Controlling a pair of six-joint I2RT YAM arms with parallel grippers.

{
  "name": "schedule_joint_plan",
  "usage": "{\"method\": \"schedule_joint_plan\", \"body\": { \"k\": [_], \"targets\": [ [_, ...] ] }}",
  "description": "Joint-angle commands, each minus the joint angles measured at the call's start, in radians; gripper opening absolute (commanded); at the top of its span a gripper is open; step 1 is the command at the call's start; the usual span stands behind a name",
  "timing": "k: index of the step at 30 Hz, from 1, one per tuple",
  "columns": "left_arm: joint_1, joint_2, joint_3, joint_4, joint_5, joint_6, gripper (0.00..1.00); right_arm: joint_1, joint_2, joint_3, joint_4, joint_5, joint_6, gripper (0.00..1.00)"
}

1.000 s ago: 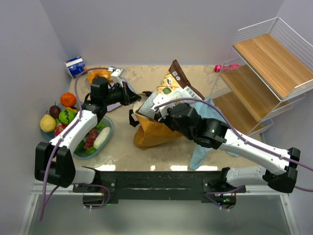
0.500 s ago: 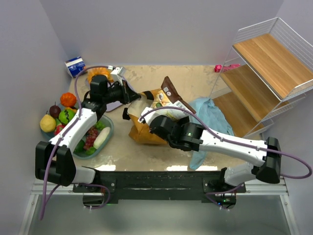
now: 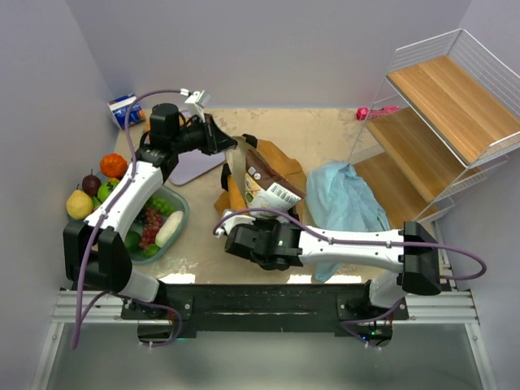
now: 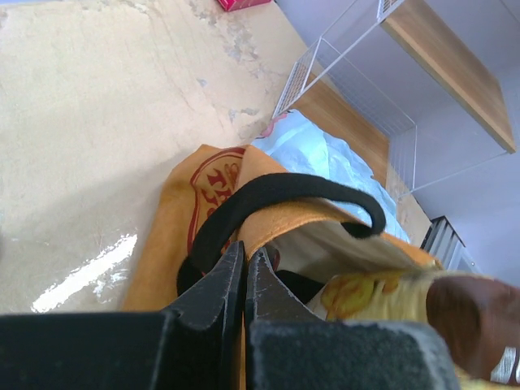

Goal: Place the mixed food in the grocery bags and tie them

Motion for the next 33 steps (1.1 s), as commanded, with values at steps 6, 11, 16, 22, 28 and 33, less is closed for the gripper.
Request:
{"method": "schedule_joint_plan", "body": {
  "k": [6,11,16,22,28,33],
  "targets": [
    [0.016,-0.012,0.053,0.092,0.073,-0.013,0.0,0.028,0.09,0.057,-0.08,-0.152,-0.12,0.0],
    [0.015,-0.09,0.014,0.114,0.094,-0.006,0.0,0.002,0.144,0.107,-0.134,-0.233,-0.105,0.0],
    [0.015,-0.151,0.001,0.077,0.084,0.019,0.0,-0.108,0.132,0.158,-0.166,-0.36,-0.051,0.0],
    [0.016,-0.195,-0.019,0.051,0.152,-0.007,0.0,-0.168,0.118,0.182,-0.128,-0.39,-0.051,0.0],
    [0.016,-0.175,-0.015,0.034,0.116,-0.013,0.0,-0.188,0.098,0.294,-0.088,-0.432,-0.025,0.36],
    [0.016,-0.121,0.022,0.0,0.048,-0.024,0.0,-0.188,0.037,0.35,-0.118,-0.502,0.045,0.68]
  ]
}}
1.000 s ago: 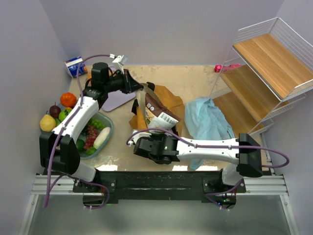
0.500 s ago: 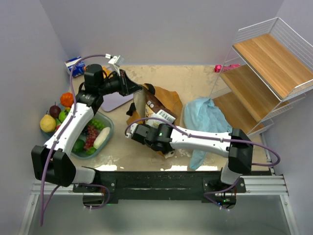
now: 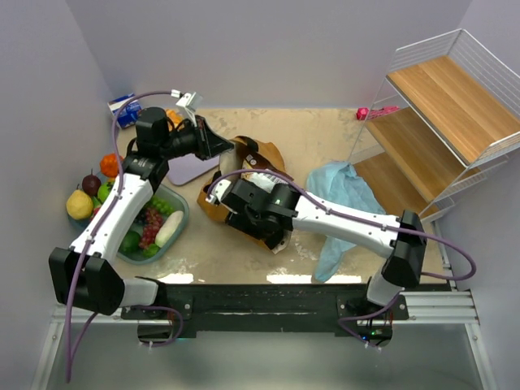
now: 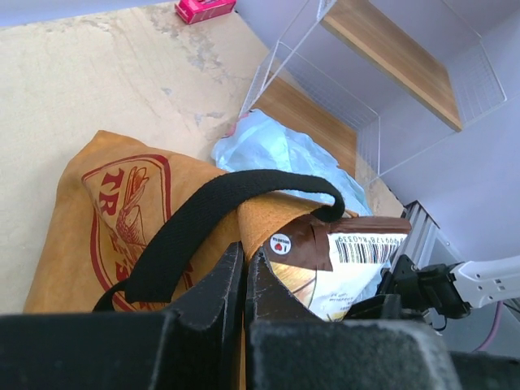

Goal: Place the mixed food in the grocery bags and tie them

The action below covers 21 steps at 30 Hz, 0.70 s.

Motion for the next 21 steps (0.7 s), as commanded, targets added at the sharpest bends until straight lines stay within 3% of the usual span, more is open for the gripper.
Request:
{"method": "schedule_joint_plan", "body": {
  "k": [1,10,17,21],
  "targets": [
    [0.009,0.025,0.058,0.045,-0.045,-0.03,0.0,-0.003,-0.116,0.069,-0.028,-0.105,0.082,0.7],
    [0.014,0.082,0.109,0.062,-0.106,-0.064,0.0,-0.004,-0.402,-0.127,0.017,-0.249,0.431,0.73],
    [0.016,0.097,0.118,0.065,-0.105,-0.067,0.0,-0.089,-0.513,-0.377,0.109,-0.221,0.637,0.58],
    [0.016,0.095,0.119,0.064,-0.103,-0.067,0.0,-0.119,-0.533,-0.507,0.3,-0.239,0.662,0.52]
  ]
}}
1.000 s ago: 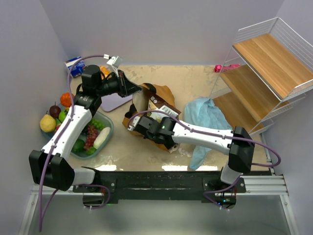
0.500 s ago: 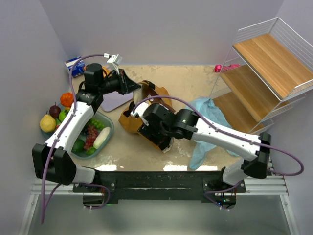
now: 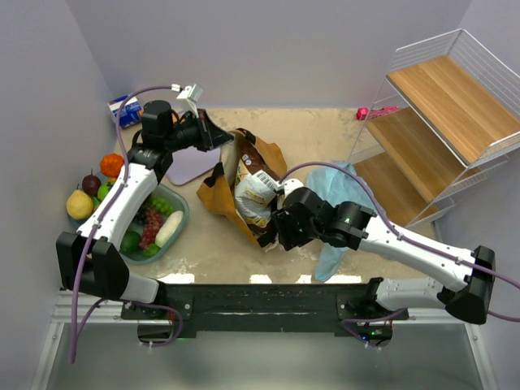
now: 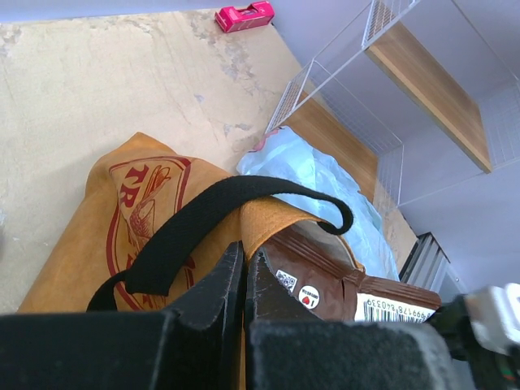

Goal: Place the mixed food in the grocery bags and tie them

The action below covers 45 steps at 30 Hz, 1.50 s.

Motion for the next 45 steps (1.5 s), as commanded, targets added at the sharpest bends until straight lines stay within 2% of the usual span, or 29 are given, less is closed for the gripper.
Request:
{"method": "schedule_joint_plan", "body": {
  "k": [1,7,8,10,13,18,21,22,23,25,28,29,32,34,38,39,43,45],
  "targets": [
    [0.01,-0.008,0.051,0.057,-0.01,-0.013,0.0,-0.018,-0.025,-0.103,0.246,-0.02,0.11,0.52],
    [0.011,-0.012,0.046,0.048,-0.017,-0.007,0.0,-0.018,-0.005,-0.233,0.46,0.064,0.179,0.45],
    [0.011,-0.015,0.046,0.046,-0.017,-0.005,0.0,-0.018,-0.002,-0.257,0.472,0.079,0.19,0.4],
    [0.011,-0.015,0.046,0.042,-0.017,-0.002,0.0,-0.018,0.003,-0.276,0.495,0.138,0.211,0.36],
    [0.011,-0.015,0.046,0.037,-0.018,0.001,0.0,-0.02,0.004,-0.308,0.516,0.202,0.233,0.35],
    [0.011,-0.017,0.048,0.034,-0.017,0.004,0.0,-0.026,0.024,-0.383,0.636,0.221,0.201,0.33],
    [0.011,-0.02,0.044,0.043,-0.011,0.013,0.0,-0.026,0.027,-0.417,0.725,0.205,0.141,0.25],
    [0.011,-0.02,0.044,0.049,-0.007,0.018,0.0,-0.028,0.007,-0.419,0.739,0.201,0.121,0.18],
    [0.011,-0.02,0.044,0.049,-0.007,0.023,0.0,-0.028,-0.011,-0.404,0.744,0.188,0.101,0.02],
    [0.011,-0.02,0.054,0.048,-0.009,0.042,0.0,-0.028,-0.049,-0.355,0.68,0.176,0.057,0.0],
    [0.013,-0.011,0.112,0.022,-0.036,0.075,0.0,-0.028,-0.143,-0.178,0.512,0.167,0.023,0.0],
    [0.011,-0.006,0.136,0.013,-0.04,0.085,0.0,-0.026,-0.167,-0.07,0.471,0.167,0.018,0.0],
    [0.013,0.017,0.239,-0.038,-0.072,0.136,0.0,-0.028,-0.18,0.117,0.347,0.167,0.004,0.0],
    [0.011,0.026,0.29,-0.059,-0.095,0.176,0.0,-0.028,-0.174,0.159,0.317,0.159,-0.006,0.0],
    [-0.001,0.031,0.299,-0.075,-0.144,0.24,0.0,-0.026,-0.14,0.118,0.319,0.228,-0.014,0.0],
    [-0.012,0.041,0.301,-0.088,-0.193,0.284,0.0,-0.028,-0.126,0.114,0.297,0.234,0.004,0.0],
    [-0.154,0.098,0.333,-0.228,-0.374,0.429,0.0,-0.029,-0.024,0.158,0.231,0.208,0.03,0.0],
    [-0.217,0.13,0.379,-0.294,-0.473,0.475,0.0,-0.029,0.003,0.257,0.173,0.198,0.039,0.0]
  ]
}}
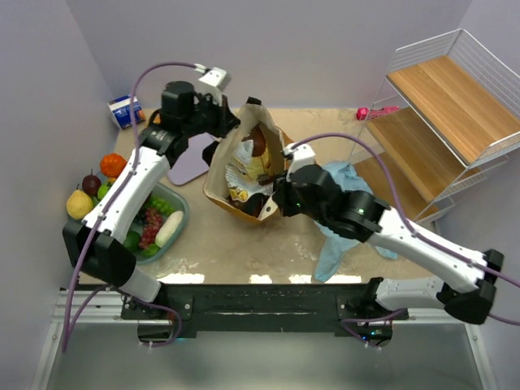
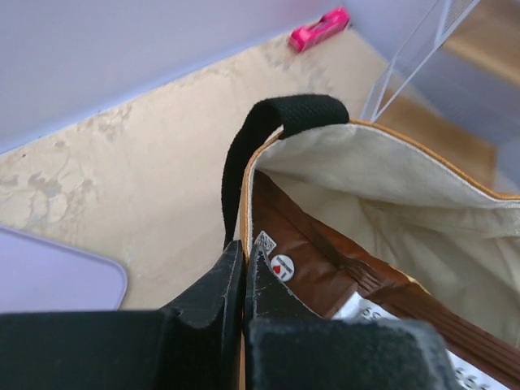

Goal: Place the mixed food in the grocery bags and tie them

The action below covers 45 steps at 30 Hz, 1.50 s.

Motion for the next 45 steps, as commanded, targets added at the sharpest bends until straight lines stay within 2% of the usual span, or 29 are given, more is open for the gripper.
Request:
{"method": "schedule_joint_plan", "body": {
  "k": [1,3,5,6,9,12,15,16,18,22,25,27,29,31,34,38,39,41,42,44,45],
  "targets": [
    [-0.128,0.058,0.108,-0.093,-0.242,0.167,0.0,0.002,0.069,0.155,-0.092,0.002,0.009,0.0],
    [-0.147,0.041,0.119,-0.084,-0.305,0.167,0.0,0.001,0.047,0.202,-0.045,-0.047,0.006,0.0],
    [-0.15,0.019,0.117,-0.075,-0.348,0.196,0.0,0.001,-0.019,0.144,0.057,-0.081,-0.009,0.0],
    [-0.151,0.018,0.116,-0.07,-0.358,0.206,0.0,0.001,-0.038,0.111,0.078,-0.04,-0.011,0.0],
    [-0.153,0.054,0.142,-0.114,-0.365,0.233,0.0,-0.016,-0.017,0.067,-0.001,0.054,0.047,0.0],
    [-0.153,0.099,0.176,-0.153,-0.368,0.236,0.0,-0.019,0.002,0.085,-0.022,0.016,0.096,0.0],
    [-0.153,0.09,0.206,-0.153,-0.356,0.212,0.33,-0.019,-0.032,0.032,0.07,0.019,0.139,0.0],
    [-0.153,0.081,0.209,-0.148,-0.346,0.207,0.56,-0.019,-0.035,0.012,0.081,0.04,0.151,0.0],
    [-0.153,0.03,0.206,-0.133,-0.336,0.195,0.75,-0.019,-0.027,0.001,0.084,0.063,0.182,0.0],
    [-0.153,-0.07,0.18,-0.162,-0.338,0.18,0.89,-0.019,-0.006,-0.016,0.092,0.093,0.201,0.0],
    [-0.151,-0.149,0.114,-0.219,-0.272,0.12,0.92,-0.018,0.005,-0.012,0.093,0.1,0.199,0.0],
    [-0.151,-0.205,0.023,-0.242,-0.18,0.083,0.92,-0.019,0.008,-0.012,0.104,0.103,0.195,0.0],
    [-0.151,-0.255,-0.097,-0.234,-0.075,0.054,0.92,-0.019,0.013,-0.008,0.106,0.105,0.187,0.0],
    [-0.151,-0.272,-0.192,-0.211,-0.039,0.043,0.92,-0.018,0.017,-0.008,0.104,0.103,0.185,0.0],
    [-0.151,-0.268,-0.258,-0.188,-0.066,0.048,0.92,-0.018,0.019,-0.015,0.112,0.088,0.185,0.0],
    [-0.151,-0.237,-0.297,-0.124,0.036,0.025,0.92,-0.019,0.008,-0.038,0.121,0.079,0.196,0.0],
    [-0.151,-0.232,-0.308,-0.083,0.056,0.015,0.88,-0.019,-0.001,-0.042,0.119,0.082,0.198,0.0],
    [-0.151,-0.202,-0.32,-0.053,0.076,0.009,0.69,-0.019,-0.013,-0.058,0.126,0.091,0.199,0.0],
    [-0.151,-0.191,-0.318,-0.052,0.064,0.006,0.43,-0.018,-0.024,-0.062,0.13,0.094,0.196,0.0],
    [-0.151,-0.163,-0.292,-0.027,0.031,0.002,0.19,-0.019,-0.03,-0.053,0.136,0.097,0.178,0.0],
    [-0.151,-0.159,-0.277,-0.017,0.024,-0.003,0.02,-0.019,-0.032,-0.039,0.132,0.099,0.17,0.0]
  ]
}}
